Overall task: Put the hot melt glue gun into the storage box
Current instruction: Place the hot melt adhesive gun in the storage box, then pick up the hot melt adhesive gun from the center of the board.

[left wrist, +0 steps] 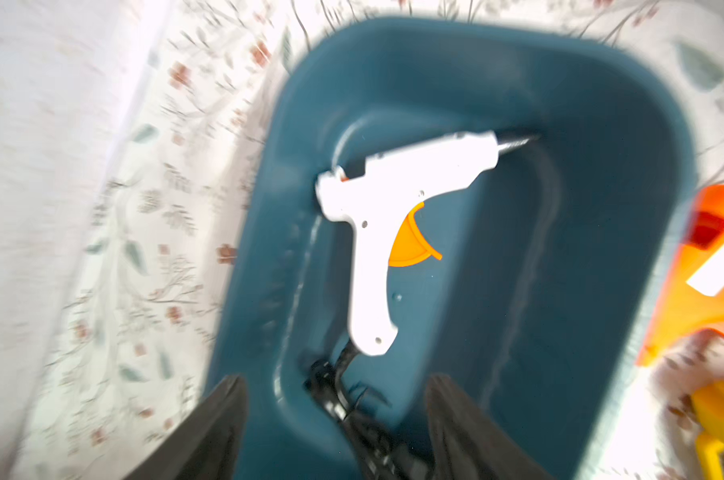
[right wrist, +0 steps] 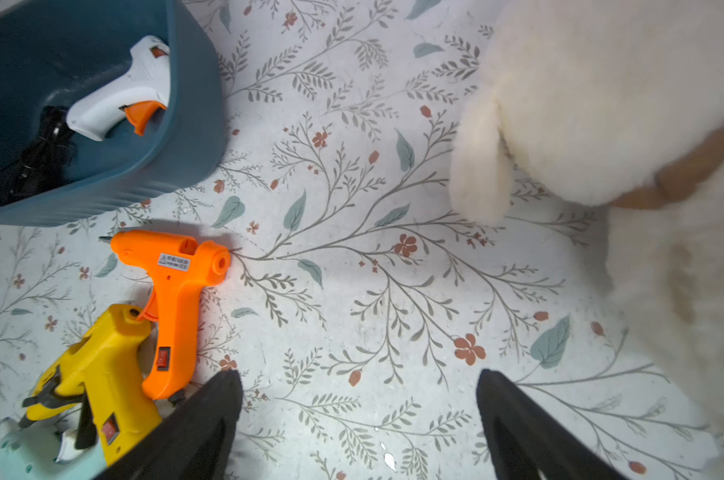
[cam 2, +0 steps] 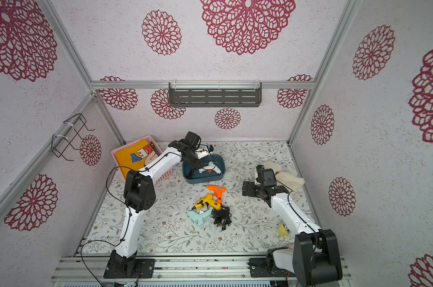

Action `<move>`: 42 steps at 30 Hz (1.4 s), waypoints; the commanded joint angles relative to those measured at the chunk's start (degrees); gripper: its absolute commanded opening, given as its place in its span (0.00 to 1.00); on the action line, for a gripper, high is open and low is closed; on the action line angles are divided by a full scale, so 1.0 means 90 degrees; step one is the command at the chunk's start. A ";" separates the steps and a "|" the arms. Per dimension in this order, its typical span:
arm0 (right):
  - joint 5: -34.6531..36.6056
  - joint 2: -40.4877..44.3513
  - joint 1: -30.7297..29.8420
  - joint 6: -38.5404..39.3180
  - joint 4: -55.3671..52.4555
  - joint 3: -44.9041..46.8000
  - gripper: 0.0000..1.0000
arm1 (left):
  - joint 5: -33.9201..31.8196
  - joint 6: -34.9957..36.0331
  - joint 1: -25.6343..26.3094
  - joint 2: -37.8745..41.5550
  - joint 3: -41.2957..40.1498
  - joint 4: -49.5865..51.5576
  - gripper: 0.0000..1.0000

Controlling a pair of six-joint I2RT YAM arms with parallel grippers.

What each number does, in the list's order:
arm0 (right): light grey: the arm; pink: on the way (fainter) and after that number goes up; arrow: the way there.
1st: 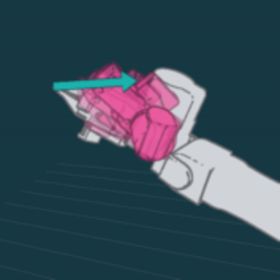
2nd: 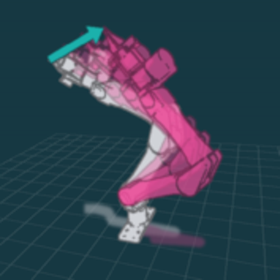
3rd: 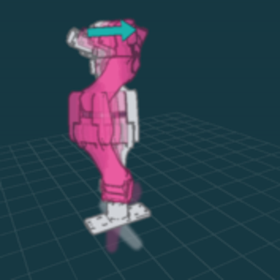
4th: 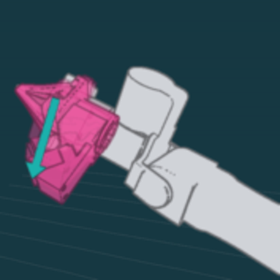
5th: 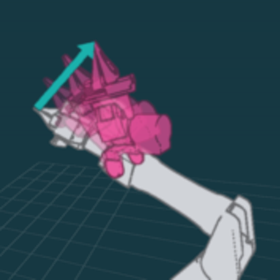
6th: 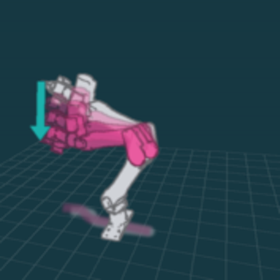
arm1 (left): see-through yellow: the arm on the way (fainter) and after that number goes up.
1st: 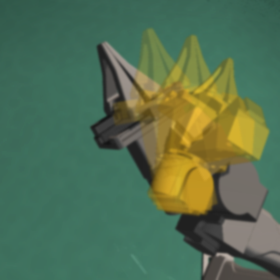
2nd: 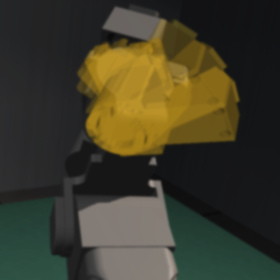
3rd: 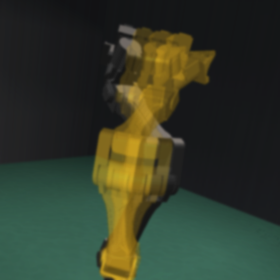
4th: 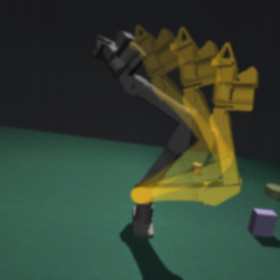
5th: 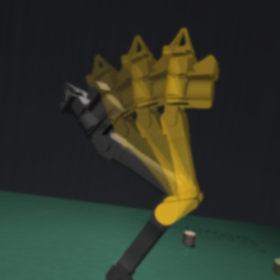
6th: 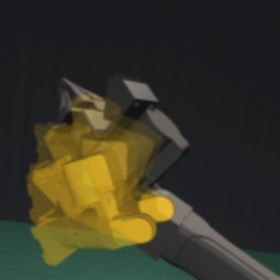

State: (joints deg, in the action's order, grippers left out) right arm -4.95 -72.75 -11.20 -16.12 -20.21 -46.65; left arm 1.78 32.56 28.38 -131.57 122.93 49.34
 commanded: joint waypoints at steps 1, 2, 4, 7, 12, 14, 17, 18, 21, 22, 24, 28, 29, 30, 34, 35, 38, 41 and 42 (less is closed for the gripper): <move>-0.0381 -0.0235 -0.0126 -0.0076 -0.0184 -0.0413 0.91 | -0.0359 -0.0480 0.0129 0.0658 -0.0142 0.0210 0.82; -0.0411 -0.0322 -0.0209 -0.0051 -0.0235 -0.0499 0.89 | -0.0532 -0.0682 0.0138 0.0778 -0.0201 0.0237 0.83; -0.0443 -0.0576 -0.0490 -0.0012 -0.0349 -0.0722 0.83 | -0.0811 -0.1199 0.0147 0.1054 -0.0282 0.0364 0.83; -0.0452 -0.0991 -0.1014 -0.0005 -0.0373 -0.1005 0.77 | -0.1372 -0.2144 0.0138 0.1517 -0.0553 0.0565 0.82; -0.0487 -0.1937 -0.1703 0.0021 -0.0497 -0.1514 0.68 | -0.1658 -0.3641 -0.0090 0.2347 -0.1380 0.0783 0.79; -0.0488 -0.2275 -0.1846 0.0077 -0.0612 -0.1693 0.65 | -0.1626 -0.4160 -0.0223 0.2672 -0.1875 0.0765 0.79; -0.0558 -0.2682 -0.1967 0.0114 -0.0758 -0.1888 0.60 | -0.1520 -0.4724 -0.0378 0.3257 -0.2799 0.0465 0.78; -0.0557 -0.2803 -0.2017 0.0128 -0.0813 -0.1940 0.58 | -0.1456 -0.4875 -0.0432 0.3461 -0.3081 0.0384 0.77; -0.0495 -0.3088 -0.2116 0.0158 -0.0918 -0.2042 0.58 | -0.1456 -0.5104 -0.0509 0.3841 -0.3659 0.0325 0.77; -0.0488 -0.3158 -0.2124 0.0160 -0.0927 -0.2059 0.58 | -0.1449 -0.5131 -0.0525 0.3911 -0.3783 0.0320 0.76; -0.0468 -0.3298 -0.2142 0.0167 -0.0929 -0.2096 0.58 | -0.1478 -0.5150 -0.0531 0.4069 -0.3982 0.0327 0.76; -0.0529 -0.3465 -0.2168 0.0201 -0.0926 -0.2211 0.57 | -0.1496 -0.5165 -0.0538 0.4220 -0.4106 0.0410 0.77; -0.0544 -0.3500 -0.2190 0.0220 -0.0947 -0.2242 0.57 | -0.1502 -0.5179 -0.0536 0.4245 -0.4116 0.0417 0.77; -0.0579 -0.3533 -0.2207 0.0247 -0.0958 -0.2266 0.57 | -0.1506 -0.5194 -0.0536 0.4248 -0.4118 0.0423 0.77; -0.0720 -0.3586 -0.2278 0.0336 -0.0981 -0.2334 0.58 | -0.1436 -0.5248 -0.0543 0.4214 -0.4083 0.0406 0.77; -0.0734 -0.3628 -0.2290 0.0354 -0.1019 -0.2367 0.58 | -0.1425 -0.5257 -0.0541 0.4190 -0.4054 0.0418 0.77; -0.0832 -0.3738 -0.2301 0.0376 -0.1102 -0.2407 0.60 | -0.1412 -0.5251 -0.0538 0.4116 -0.3925 0.0500 0.77; -0.0855 -0.3848 -0.2316 0.0394 -0.1206 -0.2414 0.61 | -0.1385 -0.5240 -0.0537 0.4092 -0.3884 0.0516 0.77; -0.0874 -0.3882 -0.2311 0.0401 -0.1219 -0.2395 0.62 | -0.1361 -0.5228 -0.0542 0.4086 -0.3886 0.0511 0.77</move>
State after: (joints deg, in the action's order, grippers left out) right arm -11.44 -106.43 -31.62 -13.65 -27.92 -67.81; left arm -11.05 -14.02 23.57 -94.78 86.61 53.98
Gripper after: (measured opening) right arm 0.617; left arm 0.768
